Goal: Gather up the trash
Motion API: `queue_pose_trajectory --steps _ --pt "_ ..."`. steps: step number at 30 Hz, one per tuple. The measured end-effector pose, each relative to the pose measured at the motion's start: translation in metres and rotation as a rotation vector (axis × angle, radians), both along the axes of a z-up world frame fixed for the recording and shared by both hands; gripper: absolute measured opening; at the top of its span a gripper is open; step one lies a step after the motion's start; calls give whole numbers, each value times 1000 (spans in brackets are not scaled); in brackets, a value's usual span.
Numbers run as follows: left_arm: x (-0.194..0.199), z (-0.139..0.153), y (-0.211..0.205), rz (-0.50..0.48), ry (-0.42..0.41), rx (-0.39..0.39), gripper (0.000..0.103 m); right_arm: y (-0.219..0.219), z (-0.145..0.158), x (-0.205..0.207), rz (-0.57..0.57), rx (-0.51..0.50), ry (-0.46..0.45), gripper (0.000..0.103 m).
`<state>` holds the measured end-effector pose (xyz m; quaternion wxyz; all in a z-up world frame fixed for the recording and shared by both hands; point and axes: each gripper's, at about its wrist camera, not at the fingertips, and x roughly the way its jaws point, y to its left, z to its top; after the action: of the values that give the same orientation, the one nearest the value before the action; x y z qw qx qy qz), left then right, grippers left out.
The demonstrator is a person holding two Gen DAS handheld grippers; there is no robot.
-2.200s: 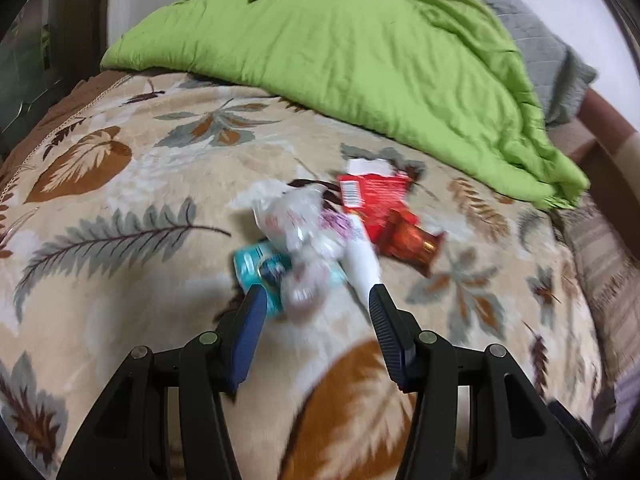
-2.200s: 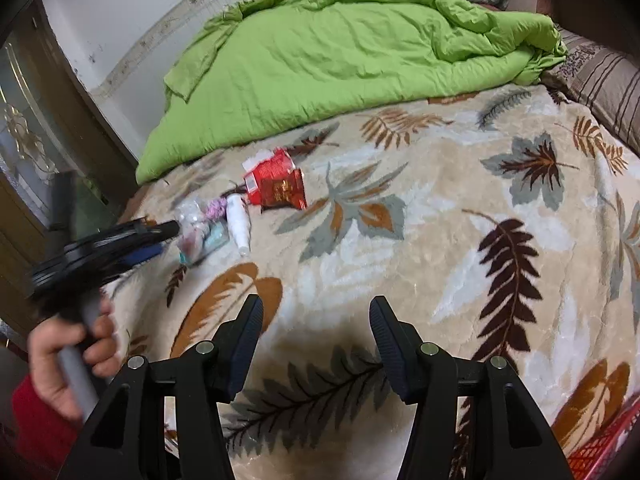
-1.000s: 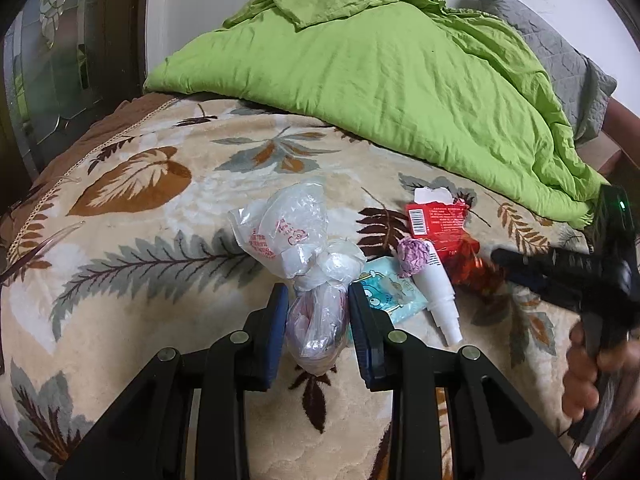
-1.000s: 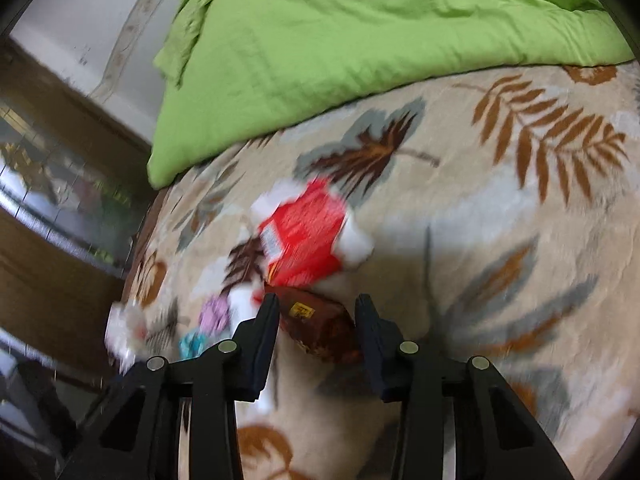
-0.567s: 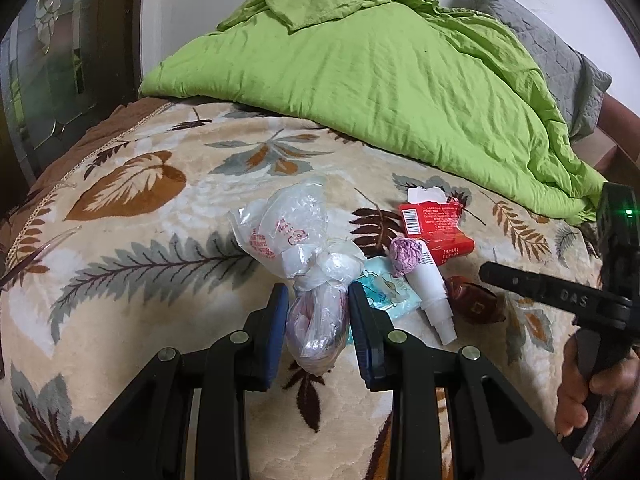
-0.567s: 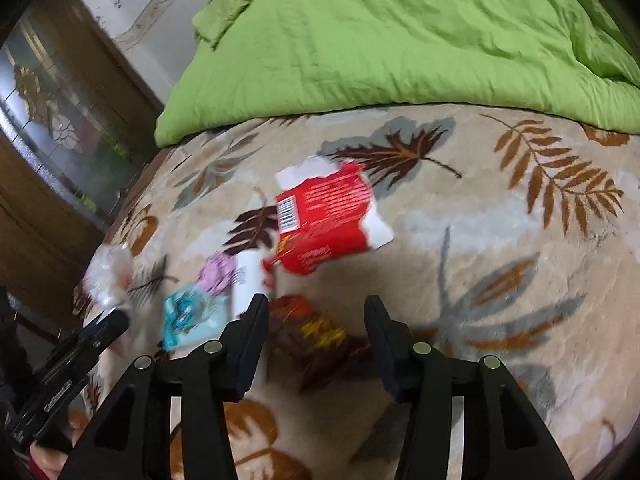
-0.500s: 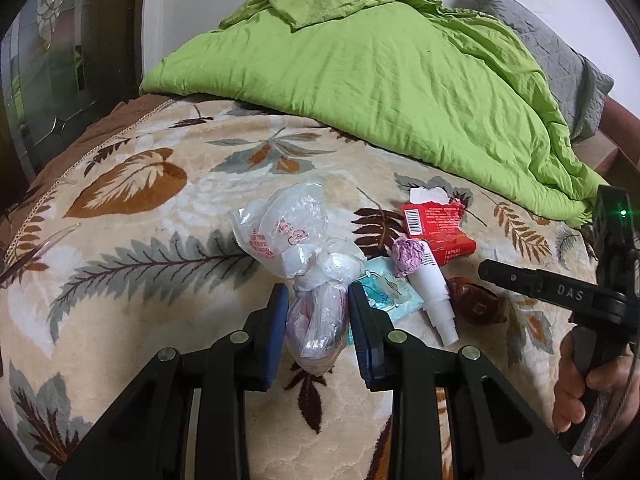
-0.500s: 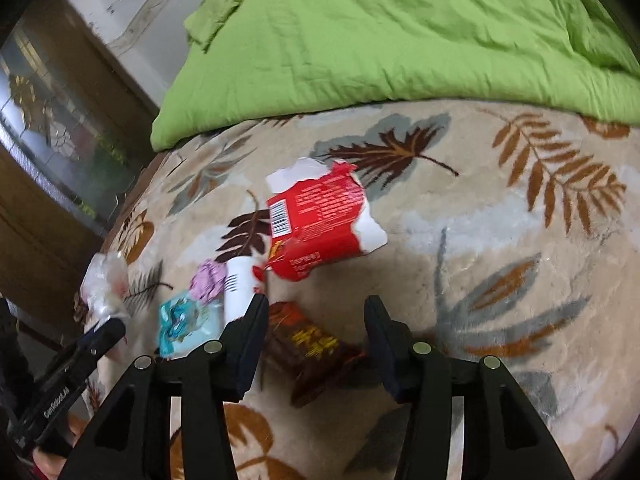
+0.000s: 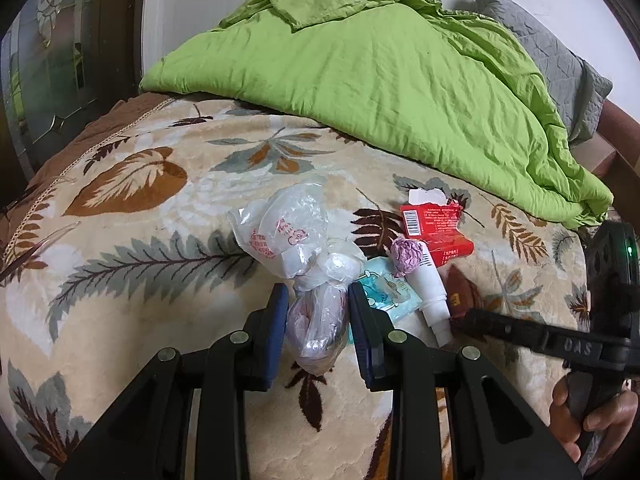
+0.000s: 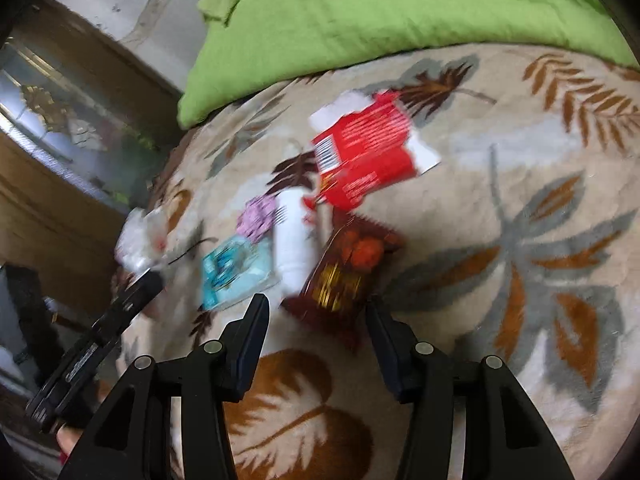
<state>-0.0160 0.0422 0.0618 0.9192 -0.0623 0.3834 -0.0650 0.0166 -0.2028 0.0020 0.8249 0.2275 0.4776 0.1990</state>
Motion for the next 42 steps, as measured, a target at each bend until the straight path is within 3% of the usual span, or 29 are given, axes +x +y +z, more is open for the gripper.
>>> queue_pose_trajectory --steps 9,13,16,22,30,34,42 --pt "-2 1 -2 -12 -6 4 29 -9 -12 15 -116 42 52 57" --pt "-4 2 -8 -24 -8 9 29 -6 -11 12 -95 28 45 39" --pt "-6 4 -12 -34 -11 11 29 -6 -7 -1 -94 3 22 36" --pt "-25 10 -26 -68 -49 53 29 -4 22 -51 -121 -106 -81 33" --pt "-75 13 -34 -122 -61 39 29 1 61 -133 -171 -230 -237 33" --pt "-105 14 -34 -122 -67 20 29 4 66 -171 -175 -280 -278 33" --pt "-174 22 -51 -152 -144 78 29 0 73 -225 -199 -315 -318 33"
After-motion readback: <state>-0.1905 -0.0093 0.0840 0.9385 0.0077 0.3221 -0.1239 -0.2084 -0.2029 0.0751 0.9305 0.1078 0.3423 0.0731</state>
